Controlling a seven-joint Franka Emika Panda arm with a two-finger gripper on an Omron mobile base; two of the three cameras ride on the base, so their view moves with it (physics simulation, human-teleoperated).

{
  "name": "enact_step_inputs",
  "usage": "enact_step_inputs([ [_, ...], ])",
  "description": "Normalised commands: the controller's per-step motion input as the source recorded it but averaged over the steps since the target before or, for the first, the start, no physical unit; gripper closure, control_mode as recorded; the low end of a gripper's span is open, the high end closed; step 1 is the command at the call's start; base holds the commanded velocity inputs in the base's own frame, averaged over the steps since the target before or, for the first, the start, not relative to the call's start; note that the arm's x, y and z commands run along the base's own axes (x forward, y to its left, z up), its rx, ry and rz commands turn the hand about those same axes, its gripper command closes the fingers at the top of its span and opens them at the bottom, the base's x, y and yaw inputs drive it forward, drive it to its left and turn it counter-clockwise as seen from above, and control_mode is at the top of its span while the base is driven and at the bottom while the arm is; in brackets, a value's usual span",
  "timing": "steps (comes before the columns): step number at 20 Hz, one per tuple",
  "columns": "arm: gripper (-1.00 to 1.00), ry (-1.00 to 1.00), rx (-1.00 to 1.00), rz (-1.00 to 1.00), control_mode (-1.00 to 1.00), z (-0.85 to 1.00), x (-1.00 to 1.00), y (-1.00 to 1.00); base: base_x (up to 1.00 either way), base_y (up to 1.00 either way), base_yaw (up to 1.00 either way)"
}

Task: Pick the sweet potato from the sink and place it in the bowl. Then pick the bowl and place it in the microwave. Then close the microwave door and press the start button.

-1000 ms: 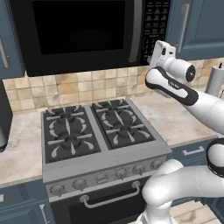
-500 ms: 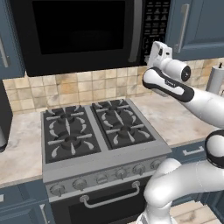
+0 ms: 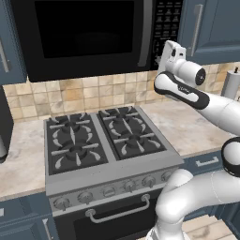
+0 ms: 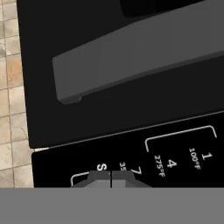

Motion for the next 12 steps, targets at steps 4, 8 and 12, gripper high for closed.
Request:
enact_step_inputs([
  [4, 1.00, 0.00, 0.00, 0.00, -1.00, -0.03, 0.22, 0.00, 0.00, 0.00, 0.00],
  [8, 1.00, 0.00, 0.00, 0.00, -1.00, -0.19, 0.26, 0.00, 0.00, 0.00, 0.00],
  [12, 1.00, 0.00, 0.00, 0.00, -1.00, -0.20, 0.10, 0.00, 0.00, 0.00, 0.00],
])
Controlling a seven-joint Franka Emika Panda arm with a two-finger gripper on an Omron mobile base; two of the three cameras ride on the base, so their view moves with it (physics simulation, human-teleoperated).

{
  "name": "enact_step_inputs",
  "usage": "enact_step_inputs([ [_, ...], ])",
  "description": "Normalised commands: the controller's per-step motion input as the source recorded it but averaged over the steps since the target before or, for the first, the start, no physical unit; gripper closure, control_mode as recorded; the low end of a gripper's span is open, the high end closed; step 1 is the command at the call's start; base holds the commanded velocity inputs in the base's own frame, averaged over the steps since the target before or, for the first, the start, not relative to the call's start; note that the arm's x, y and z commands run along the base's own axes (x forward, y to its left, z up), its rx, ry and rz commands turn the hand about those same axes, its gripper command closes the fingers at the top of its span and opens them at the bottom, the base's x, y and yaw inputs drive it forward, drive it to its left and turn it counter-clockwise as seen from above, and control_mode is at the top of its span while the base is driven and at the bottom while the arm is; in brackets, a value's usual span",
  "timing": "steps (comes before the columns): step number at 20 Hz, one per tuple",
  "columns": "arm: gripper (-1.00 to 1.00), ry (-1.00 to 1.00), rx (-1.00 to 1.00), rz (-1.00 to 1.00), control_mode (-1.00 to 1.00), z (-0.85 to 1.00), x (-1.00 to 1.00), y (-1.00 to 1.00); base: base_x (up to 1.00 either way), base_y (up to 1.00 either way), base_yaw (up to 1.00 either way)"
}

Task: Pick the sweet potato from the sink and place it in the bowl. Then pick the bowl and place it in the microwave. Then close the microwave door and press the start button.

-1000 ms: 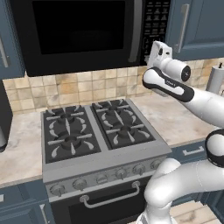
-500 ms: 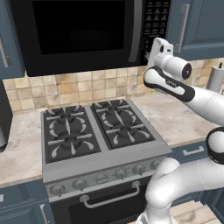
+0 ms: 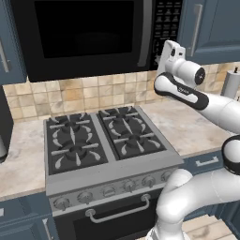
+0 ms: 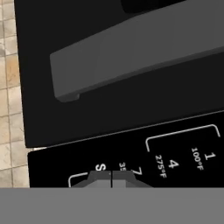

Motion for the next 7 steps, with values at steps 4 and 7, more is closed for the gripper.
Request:
enact_step_inputs([
  [4, 1.00, 0.00, 0.01, 0.00, -1.00, -0.06, 0.01, 0.00, 0.00, 0.00, 0.00],
  [7, 1.00, 0.00, 0.00, 0.00, -1.00, 0.00, 0.00, 0.00, 0.00, 0.00, 0.00],
])
